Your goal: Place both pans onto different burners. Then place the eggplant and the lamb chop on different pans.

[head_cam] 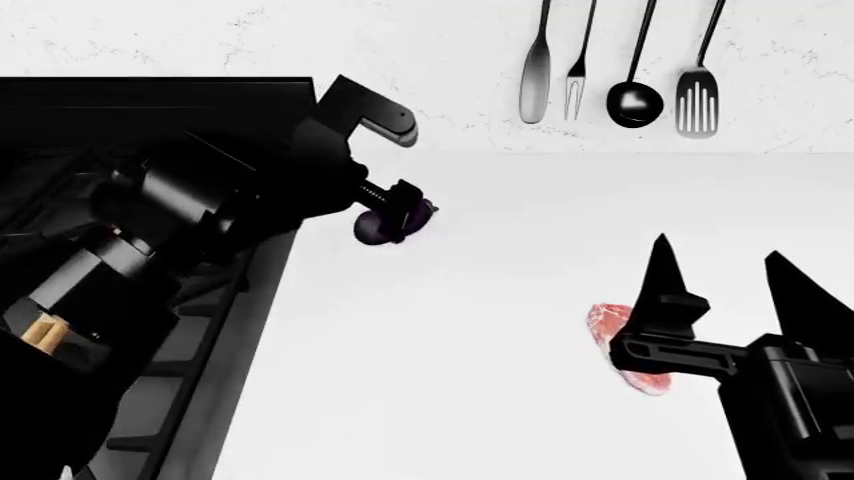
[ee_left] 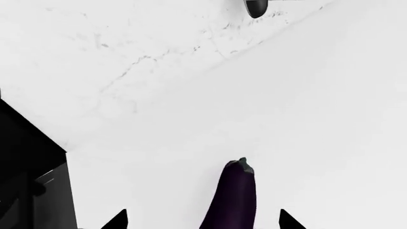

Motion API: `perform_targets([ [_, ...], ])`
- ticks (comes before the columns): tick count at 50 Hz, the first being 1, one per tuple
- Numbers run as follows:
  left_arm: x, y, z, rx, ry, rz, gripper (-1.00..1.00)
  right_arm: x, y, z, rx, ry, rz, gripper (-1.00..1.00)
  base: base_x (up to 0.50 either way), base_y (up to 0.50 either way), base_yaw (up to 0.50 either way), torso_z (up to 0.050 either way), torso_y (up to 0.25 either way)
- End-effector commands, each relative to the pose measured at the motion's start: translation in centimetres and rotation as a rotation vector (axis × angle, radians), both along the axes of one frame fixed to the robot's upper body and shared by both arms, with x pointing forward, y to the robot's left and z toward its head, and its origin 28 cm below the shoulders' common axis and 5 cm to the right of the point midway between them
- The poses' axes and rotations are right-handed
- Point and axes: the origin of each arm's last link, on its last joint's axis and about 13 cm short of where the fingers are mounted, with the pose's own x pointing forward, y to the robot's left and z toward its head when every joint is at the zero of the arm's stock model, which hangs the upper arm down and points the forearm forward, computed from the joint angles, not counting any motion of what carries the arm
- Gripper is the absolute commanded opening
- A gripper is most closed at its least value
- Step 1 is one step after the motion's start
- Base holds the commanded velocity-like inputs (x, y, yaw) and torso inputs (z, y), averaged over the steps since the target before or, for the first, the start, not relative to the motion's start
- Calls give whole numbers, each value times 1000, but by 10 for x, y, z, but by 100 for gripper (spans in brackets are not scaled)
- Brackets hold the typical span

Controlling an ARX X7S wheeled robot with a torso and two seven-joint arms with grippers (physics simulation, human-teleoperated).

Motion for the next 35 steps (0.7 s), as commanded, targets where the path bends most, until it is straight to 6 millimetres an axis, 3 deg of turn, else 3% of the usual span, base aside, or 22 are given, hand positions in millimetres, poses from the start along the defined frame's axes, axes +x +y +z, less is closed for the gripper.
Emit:
perform_targets([
  [1, 5, -4, -13, -12, 43, -45, 100, 1, 1, -1, -4, 7, 1, 100, 0, 0, 0, 0, 0],
  [17, 15, -7, -27, -13, 105, -1, 100, 3, 0, -4, 0, 16, 0, 100, 0, 0, 0, 0, 0],
  [25, 22, -18, -34, -3, 125, 44, 100, 3, 0, -7, 4, 22, 6, 100, 0, 0, 0, 0, 0],
  [35, 20, -20, -43, 19, 142, 84, 100, 3, -1, -9, 7, 27, 8, 100, 0, 0, 0, 0, 0],
])
